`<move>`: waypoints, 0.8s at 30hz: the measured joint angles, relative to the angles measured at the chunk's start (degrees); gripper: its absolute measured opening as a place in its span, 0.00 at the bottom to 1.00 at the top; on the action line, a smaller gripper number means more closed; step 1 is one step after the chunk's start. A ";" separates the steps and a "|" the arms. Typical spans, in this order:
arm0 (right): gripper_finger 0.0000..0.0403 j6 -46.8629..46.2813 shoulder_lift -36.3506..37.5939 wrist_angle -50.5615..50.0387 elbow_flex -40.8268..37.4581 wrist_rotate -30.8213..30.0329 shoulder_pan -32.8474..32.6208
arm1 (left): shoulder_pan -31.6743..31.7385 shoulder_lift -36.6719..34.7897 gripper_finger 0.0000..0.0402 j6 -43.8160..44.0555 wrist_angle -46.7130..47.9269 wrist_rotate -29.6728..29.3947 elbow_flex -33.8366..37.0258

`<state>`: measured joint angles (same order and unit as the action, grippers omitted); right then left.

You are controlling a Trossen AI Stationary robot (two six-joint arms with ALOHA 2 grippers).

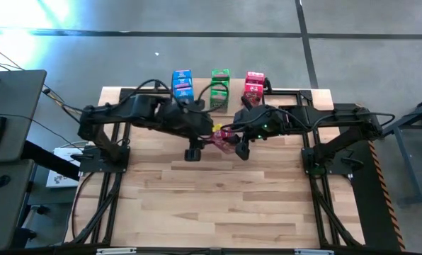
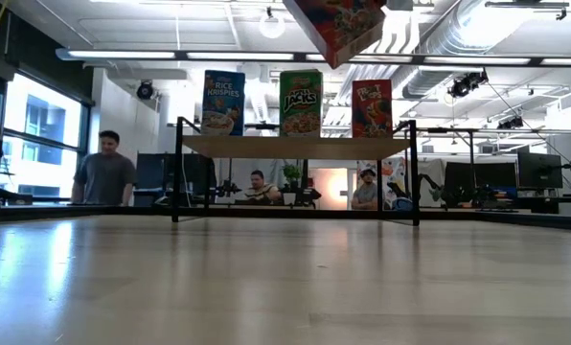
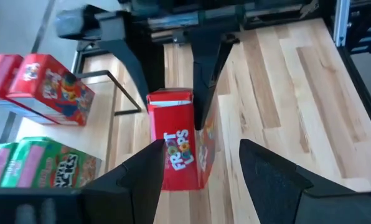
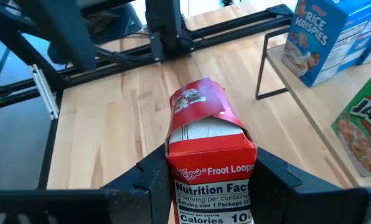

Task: Stack cereal on shelf
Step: Put the red cereal box on the shelf aligned with the other red cereal boxes

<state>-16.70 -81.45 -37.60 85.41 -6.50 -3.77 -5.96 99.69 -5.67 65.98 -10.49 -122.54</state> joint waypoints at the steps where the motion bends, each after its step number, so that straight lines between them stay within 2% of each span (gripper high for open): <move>1: 0.38 0.01 0.01 0.02 0.00 -0.21 0.00 | 0.00 -0.48 0.49 0.00 0.04 -0.21 0.00; 12: 0.38 2.38 1.33 0.06 0.00 -2.32 0.42 | 0.00 -5.09 0.49 -0.41 0.31 -1.02 0.02; 24: 0.38 12.95 9.53 -1.67 0.00 -1.91 4.27 | 0.04 -7.81 0.49 1.11 0.32 -11.39 0.04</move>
<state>-3.76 -71.92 -39.28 85.41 -8.40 0.50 -5.91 91.89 -4.56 66.29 -21.89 -122.50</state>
